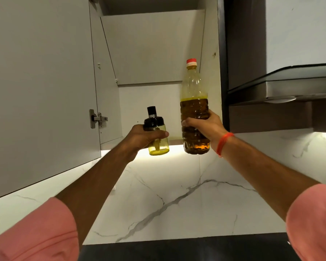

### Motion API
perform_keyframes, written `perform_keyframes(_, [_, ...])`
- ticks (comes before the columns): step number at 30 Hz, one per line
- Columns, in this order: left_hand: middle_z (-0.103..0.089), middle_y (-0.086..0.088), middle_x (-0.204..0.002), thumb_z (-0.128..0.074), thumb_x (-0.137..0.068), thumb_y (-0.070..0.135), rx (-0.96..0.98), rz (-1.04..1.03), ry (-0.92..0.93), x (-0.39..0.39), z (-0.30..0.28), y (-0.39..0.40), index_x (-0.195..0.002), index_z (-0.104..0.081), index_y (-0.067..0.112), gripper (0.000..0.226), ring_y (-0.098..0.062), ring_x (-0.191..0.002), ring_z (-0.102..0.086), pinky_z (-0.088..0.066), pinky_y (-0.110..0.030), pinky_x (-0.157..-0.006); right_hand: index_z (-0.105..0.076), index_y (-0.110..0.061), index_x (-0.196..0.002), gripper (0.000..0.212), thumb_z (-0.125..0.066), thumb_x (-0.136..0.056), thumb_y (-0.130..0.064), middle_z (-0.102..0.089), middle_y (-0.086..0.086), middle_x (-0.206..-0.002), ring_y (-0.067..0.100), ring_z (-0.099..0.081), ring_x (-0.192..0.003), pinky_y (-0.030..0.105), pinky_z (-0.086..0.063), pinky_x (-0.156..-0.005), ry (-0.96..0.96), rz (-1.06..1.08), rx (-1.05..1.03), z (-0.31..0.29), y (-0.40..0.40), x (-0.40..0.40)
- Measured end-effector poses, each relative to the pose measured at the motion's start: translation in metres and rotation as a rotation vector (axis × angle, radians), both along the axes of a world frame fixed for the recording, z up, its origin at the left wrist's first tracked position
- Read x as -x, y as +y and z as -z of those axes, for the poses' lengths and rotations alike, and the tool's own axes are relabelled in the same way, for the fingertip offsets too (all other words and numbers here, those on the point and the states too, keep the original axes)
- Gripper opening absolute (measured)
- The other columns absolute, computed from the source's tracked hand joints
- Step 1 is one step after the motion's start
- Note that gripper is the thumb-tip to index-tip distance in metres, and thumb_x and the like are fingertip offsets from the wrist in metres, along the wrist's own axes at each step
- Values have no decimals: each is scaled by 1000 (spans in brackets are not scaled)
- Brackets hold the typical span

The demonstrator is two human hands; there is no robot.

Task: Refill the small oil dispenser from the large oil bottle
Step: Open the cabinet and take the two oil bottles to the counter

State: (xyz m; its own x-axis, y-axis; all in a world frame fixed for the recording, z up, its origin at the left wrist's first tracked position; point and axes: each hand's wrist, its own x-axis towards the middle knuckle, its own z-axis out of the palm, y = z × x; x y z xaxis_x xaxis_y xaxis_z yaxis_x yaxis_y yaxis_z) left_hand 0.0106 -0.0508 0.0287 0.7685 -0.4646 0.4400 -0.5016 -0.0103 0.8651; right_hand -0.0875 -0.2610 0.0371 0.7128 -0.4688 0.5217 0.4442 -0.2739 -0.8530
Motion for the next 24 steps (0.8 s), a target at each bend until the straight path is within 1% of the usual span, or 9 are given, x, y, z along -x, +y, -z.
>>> perform_keyframes(3, [-75, -7, -108, -87, -78, 23, 9, 25, 5, 9, 11, 3, -109, -68, 22, 36, -23, -102, -71, -57, -28, -80, -58, -24, -127, 65, -90, -70, -22, -71, -1, -109, 17, -69, -92, 26, -51, -63, -5, -21, 8, 16, 4, 8])
perform_keyframes(6, [-76, -7, -105, -88, -77, 19, 9, 52, 15, 16, 25, 7, -111, -71, 20, 38, -20, -97, -73, -58, -27, -78, -60, -25, -125, 63, -91, -69, -20, -72, -4, -106, 13, -71, -89, 23, -52, -61, -12, -34, 6, 35, 6, 16])
perform_keyframes(8, [-77, -5, -103, -88, -76, 18, 3, 64, 24, 20, 37, 10, -109, -72, 21, 37, -15, -91, -73, -58, -23, -74, -60, -25, -125, 63, -90, -70, -19, -73, -3, -107, 16, -71, -93, 28, -56, -68, -2, -52, 5, 49, 7, 21])
perform_keyframes(10, [-78, -5, -104, -89, -75, 17, 4, 67, 37, 23, 51, 14, -111, -73, 21, 40, -15, -93, -73, -57, -25, -77, -61, -25, -127, 65, -91, -70, -18, -73, -2, -111, 21, -71, -100, 37, -58, -79, 13, -57, 0, 62, 7, 26])
perform_keyframes(11, [-78, -4, -104, -89, -74, 16, 4, 65, 45, 23, 60, 15, -112, -73, 21, 41, -15, -94, -73, -57, -27, -80, -61, -25, -126, 65, -91, -69, -17, -73, -2, -111, 22, -71, -101, 39, -58, -82, 20, -52, -3, 69, 8, 28])
perform_keyframes(14, [-79, 1, -97, -90, -72, 13, 1, 49, 56, 25, 88, 20, -109, -75, 20, 40, -10, -90, -74, -58, -24, -81, -63, -26, -123, 62, -91, -69, -15, -75, -4, -107, 20, -72, -98, 44, -58, -89, 34, -39, -19, 91, 11, 35])
perform_keyframes(16, [-80, 5, -95, -92, -70, 16, -25, 21, 59, 27, 109, 22, -107, -74, 21, 41, -6, -88, -75, -57, -17, -73, -63, -26, -122, 62, -91, -69, -14, -75, -4, -108, 20, -72, -100, 48, -57, -93, 53, -34, -17, 109, 12, 38])
perform_keyframes(19, [-78, 12, -89, -94, -68, 22, -60, -50, 44, 33, 145, 21, -100, -71, 31, 41, 2, -81, -73, -53, -10, -60, -59, -26, -127, 69, -92, -68, -15, -72, -1, -115, 24, -69, -108, 53, -53, -99, 86, -19, -19, 140, 14, 42])
perform_keyframes(24, [-78, 12, -87, -96, -65, 22, -70, -97, 94, 46, 207, 20, -97, -73, 31, 40, 2, -79, -72, -53, -11, -64, -55, -26, -133, 76, -93, -68, -19, -70, -2, -121, 23, -67, -113, 53, -51, -103, 167, -6, -7, 199, 21, 49])
